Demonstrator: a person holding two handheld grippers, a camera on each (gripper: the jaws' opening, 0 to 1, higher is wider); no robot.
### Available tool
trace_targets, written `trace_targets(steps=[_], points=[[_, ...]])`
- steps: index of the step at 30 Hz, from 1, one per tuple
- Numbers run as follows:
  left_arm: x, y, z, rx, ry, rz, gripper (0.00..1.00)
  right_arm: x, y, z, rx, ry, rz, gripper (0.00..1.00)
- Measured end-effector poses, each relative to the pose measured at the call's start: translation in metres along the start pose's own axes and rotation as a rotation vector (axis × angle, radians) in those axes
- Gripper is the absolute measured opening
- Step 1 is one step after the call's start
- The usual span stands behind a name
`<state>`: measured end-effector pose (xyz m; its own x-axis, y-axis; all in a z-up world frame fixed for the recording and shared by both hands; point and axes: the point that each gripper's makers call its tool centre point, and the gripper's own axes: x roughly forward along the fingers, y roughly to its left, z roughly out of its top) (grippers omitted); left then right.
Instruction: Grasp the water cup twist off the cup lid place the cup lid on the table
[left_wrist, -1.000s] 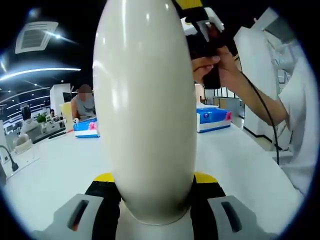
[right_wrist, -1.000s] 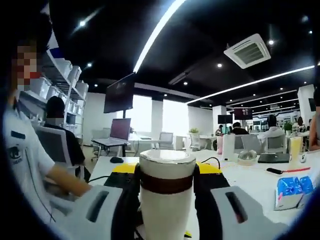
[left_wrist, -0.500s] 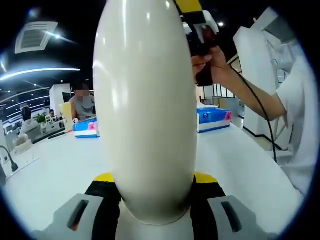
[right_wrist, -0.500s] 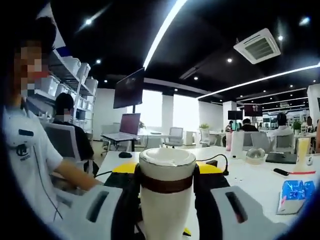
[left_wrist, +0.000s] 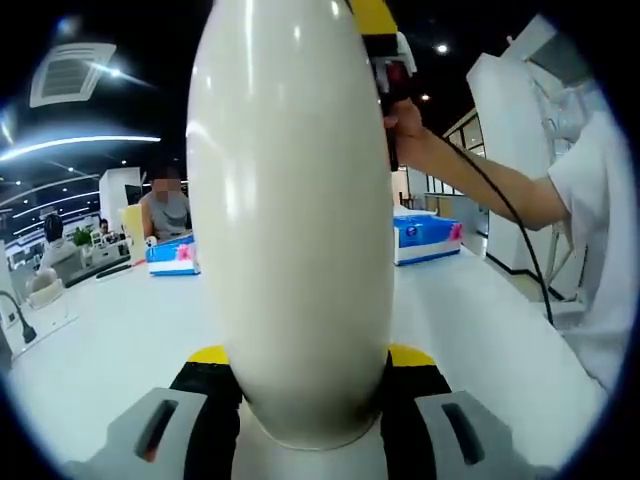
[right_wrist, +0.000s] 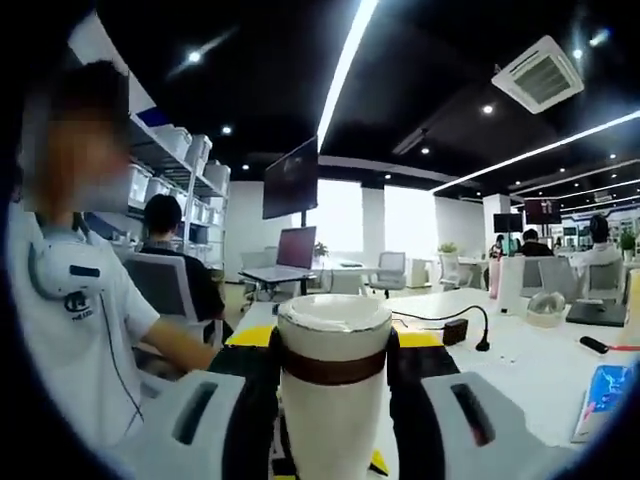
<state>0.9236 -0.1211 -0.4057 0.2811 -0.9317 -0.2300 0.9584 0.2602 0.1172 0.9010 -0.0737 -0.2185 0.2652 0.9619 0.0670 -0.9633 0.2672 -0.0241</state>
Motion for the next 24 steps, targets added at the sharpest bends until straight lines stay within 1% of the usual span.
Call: trace_targets(steps=[5, 7, 10, 11, 12, 14, 16, 18, 20, 21, 23, 24], points=[[-0.001, 0.0, 0.0, 0.0, 0.0, 0.0, 0.55, 0.001, 0.003, -0.001, -0.002, 0.02, 0.015, 0.45], [-0.001, 0.0, 0.0, -0.001, 0.001, -0.001, 0.55, 0.003, 0.004, -0.001, -0.01, 0.031, -0.002, 0.45], [-0.001, 0.0, 0.0, 0.001, 0.001, 0.0, 0.55, 0.004, 0.005, -0.007, -0.016, 0.045, -0.023, 0.46], [-0.001, 0.0, 0.0, 0.001, 0.001, 0.0, 0.55, 0.004, 0.005, -0.009, -0.023, 0.059, -0.031, 0.46], [-0.001, 0.0, 0.0, 0.001, 0.001, 0.0, 0.55, 0.004, 0.004, -0.015, -0.031, 0.089, -0.043, 0.47], [-0.001, -0.001, 0.0, 0.0, 0.002, 0.001, 0.55, 0.004, 0.006, -0.019, -0.025, 0.113, -0.054, 0.49], [-0.001, 0.0, 0.0, 0.0, 0.003, 0.001, 0.55, 0.003, 0.009, -0.017, 0.008, 0.097, -0.062, 0.53], [-0.001, 0.0, 0.0, 0.0, 0.003, 0.001, 0.55, 0.001, 0.007, -0.009, 0.021, 0.062, -0.1, 0.58], [0.0, 0.0, 0.0, 0.0, 0.003, 0.0, 0.55, 0.0, 0.004, -0.002, 0.019, 0.039, -0.144, 0.66], [0.0, 0.0, 0.0, 0.0, 0.003, 0.0, 0.55, -0.002, 0.003, 0.002, 0.03, 0.032, -0.182, 0.69], [0.0, 0.0, 0.0, 0.0, 0.003, 0.0, 0.55, -0.004, -0.001, 0.006, 0.042, 0.027, -0.253, 0.8], [0.0, 0.0, 0.0, 0.0, 0.003, 0.0, 0.55, -0.006, -0.003, 0.008, 0.033, 0.026, -0.294, 0.83]])
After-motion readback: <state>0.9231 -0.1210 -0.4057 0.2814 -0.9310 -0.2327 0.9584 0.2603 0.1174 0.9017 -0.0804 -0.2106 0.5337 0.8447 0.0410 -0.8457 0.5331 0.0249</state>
